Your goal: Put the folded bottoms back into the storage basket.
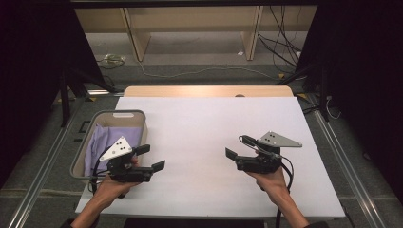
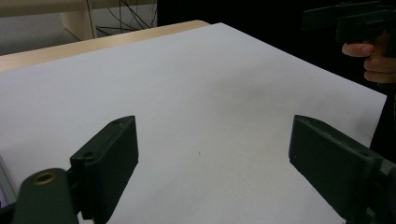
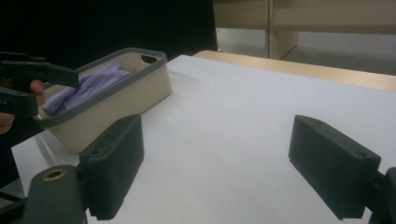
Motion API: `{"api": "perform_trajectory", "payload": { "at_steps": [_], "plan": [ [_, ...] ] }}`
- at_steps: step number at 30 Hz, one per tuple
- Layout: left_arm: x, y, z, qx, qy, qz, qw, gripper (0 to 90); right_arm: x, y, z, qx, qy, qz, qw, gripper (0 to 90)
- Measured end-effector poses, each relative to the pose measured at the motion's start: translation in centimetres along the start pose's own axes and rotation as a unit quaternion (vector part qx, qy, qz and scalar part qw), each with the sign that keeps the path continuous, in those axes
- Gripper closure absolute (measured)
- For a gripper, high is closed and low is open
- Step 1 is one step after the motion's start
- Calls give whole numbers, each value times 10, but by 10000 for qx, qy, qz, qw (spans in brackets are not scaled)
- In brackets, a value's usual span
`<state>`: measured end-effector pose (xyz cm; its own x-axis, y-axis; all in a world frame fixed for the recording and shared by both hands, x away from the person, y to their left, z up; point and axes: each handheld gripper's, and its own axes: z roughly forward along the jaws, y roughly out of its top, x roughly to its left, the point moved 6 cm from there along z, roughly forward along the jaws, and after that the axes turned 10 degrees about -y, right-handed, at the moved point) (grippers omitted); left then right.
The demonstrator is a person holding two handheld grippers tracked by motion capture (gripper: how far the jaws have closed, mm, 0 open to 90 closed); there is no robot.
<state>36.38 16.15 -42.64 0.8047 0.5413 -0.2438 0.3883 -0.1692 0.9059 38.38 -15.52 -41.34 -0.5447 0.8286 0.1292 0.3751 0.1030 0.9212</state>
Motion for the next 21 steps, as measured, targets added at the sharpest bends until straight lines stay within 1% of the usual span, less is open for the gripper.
{"api": "perform_trajectory", "payload": {
  "at_steps": [4,11,14,17,21],
  "plan": [
    [-1,-1,0,-11,19,19,10000,153,-1,-2,-5,-17,-7,23,10000,187],
    [-3,0,-1,-117,113,186,9997,145,-4,-9,-12,-15,-75,16,10000,187],
    [-4,0,-1,-156,116,222,9996,142,-5,-13,-14,10,-106,34,9999,187],
    [-5,0,-1,-174,98,233,9995,140,-4,-16,-16,24,-136,-9,9999,187],
    [-8,-1,0,-147,71,304,9994,138,-4,-18,-19,-17,-164,4,9999,188]
  ]
}}
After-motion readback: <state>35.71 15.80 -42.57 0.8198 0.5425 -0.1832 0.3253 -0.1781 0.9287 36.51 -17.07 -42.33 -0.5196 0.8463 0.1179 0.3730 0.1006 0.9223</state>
